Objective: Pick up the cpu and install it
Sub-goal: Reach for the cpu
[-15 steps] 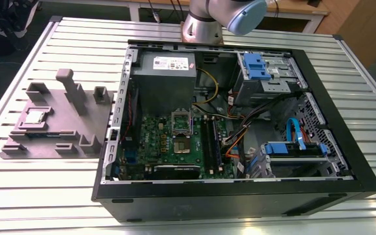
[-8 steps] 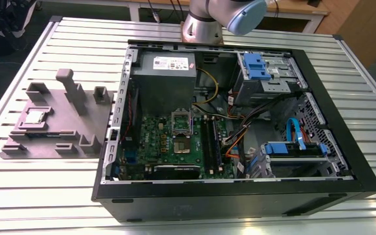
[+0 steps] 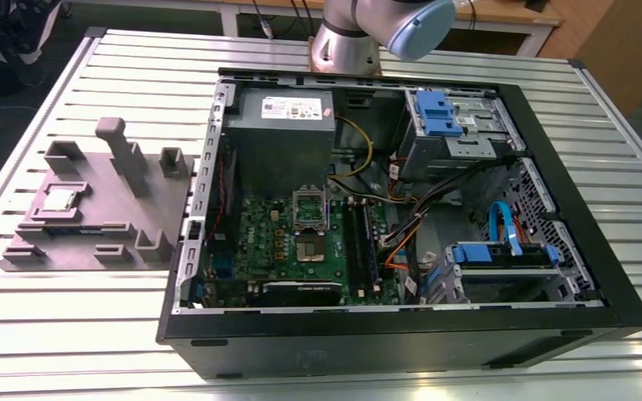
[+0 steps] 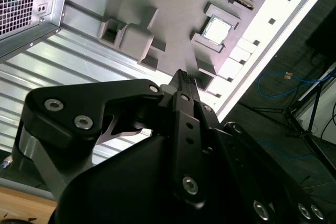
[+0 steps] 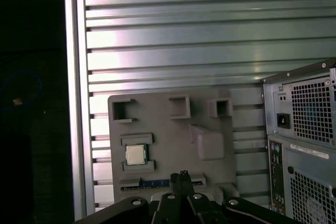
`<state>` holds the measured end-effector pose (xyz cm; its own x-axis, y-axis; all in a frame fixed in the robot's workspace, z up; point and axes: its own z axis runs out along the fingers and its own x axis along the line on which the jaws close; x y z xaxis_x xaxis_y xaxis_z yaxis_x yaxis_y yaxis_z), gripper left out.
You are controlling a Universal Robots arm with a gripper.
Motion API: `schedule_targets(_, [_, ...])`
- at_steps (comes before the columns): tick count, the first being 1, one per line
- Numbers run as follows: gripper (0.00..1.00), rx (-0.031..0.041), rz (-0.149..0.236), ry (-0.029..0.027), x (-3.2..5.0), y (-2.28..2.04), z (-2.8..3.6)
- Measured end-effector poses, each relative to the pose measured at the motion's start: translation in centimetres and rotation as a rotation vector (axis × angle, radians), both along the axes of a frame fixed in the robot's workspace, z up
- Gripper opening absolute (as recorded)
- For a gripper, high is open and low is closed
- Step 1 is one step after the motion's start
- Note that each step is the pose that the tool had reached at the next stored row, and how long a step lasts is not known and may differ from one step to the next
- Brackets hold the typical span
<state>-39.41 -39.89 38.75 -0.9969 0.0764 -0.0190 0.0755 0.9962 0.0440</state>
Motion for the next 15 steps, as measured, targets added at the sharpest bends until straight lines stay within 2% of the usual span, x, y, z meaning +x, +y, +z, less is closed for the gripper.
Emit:
schedule_targets(4, [0.10,-0.0001,0.000,0.0000,-0.58,0.00,0.00])
schedule_targets(10, [0.10,-0.0001,0.000,0.0000,-0.86,0.00,-0.03])
schedule_targets(15, [0.10,0.0000,0.000,0.0000,-1.96,0.00,-0.10])
